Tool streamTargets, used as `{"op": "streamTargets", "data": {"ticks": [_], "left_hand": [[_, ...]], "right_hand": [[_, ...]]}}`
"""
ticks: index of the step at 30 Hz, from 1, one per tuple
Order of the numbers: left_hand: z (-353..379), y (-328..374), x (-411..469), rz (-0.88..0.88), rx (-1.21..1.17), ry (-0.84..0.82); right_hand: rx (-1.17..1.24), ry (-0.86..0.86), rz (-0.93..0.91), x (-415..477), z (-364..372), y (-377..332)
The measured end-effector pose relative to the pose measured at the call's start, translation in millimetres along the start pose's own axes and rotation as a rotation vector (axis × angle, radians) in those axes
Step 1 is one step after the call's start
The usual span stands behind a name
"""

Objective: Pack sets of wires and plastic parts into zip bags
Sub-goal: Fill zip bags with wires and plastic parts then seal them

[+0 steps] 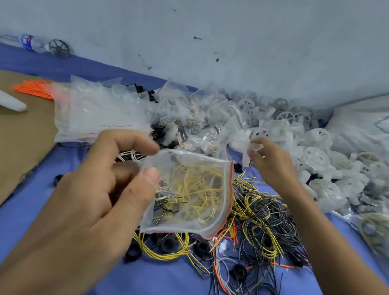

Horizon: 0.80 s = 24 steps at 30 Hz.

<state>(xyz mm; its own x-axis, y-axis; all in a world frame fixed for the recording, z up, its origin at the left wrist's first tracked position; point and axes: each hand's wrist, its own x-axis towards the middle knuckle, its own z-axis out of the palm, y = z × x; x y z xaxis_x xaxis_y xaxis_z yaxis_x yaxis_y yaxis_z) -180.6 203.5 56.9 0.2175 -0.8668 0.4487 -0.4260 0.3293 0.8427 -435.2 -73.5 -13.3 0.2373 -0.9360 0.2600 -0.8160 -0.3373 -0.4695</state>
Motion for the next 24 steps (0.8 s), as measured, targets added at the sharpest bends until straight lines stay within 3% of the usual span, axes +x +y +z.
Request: {"op": "streamTargets", "data": {"ticks": [3,5,8,11,14,20,24], "left_hand": [[6.4,6.3,-8.3,0.077,0.09,0.048],[5.0,11.2,-6.9,0.176,0.282,0.02],[5.6,20.5,-6.1,0.227,0.477,-0.012],[9.6,28.6,-13.5,0.146,0.467,-0.038],[9.5,36.3,-19.2,0.063,0.445,-0.102],[7.5,42.7,-22.4,-0.01,0.397,-0.156],[6.2,40.0,-19.7,-0.025,0.36,-0.168]], "right_hand": [[0.269,0.096,-0.034,-31.9,-43.8,-18.4],[0.46,0.115,-0.081,-58.3,-73.4,-36.8],[0.749,0.042,-0.161,-100.4,-109.0,-67.4],[0.816,-0.106,-0.245,-134.1,-127.6,-96.8],[0.716,-0.23,-0.324,-152.3,-126.0,-125.2],[0.046,-0.121,-0.354,-152.5,-93.9,-165.2],[0.019,-0.259,-0.458,-155.9,-81.3,-180.8]]}}
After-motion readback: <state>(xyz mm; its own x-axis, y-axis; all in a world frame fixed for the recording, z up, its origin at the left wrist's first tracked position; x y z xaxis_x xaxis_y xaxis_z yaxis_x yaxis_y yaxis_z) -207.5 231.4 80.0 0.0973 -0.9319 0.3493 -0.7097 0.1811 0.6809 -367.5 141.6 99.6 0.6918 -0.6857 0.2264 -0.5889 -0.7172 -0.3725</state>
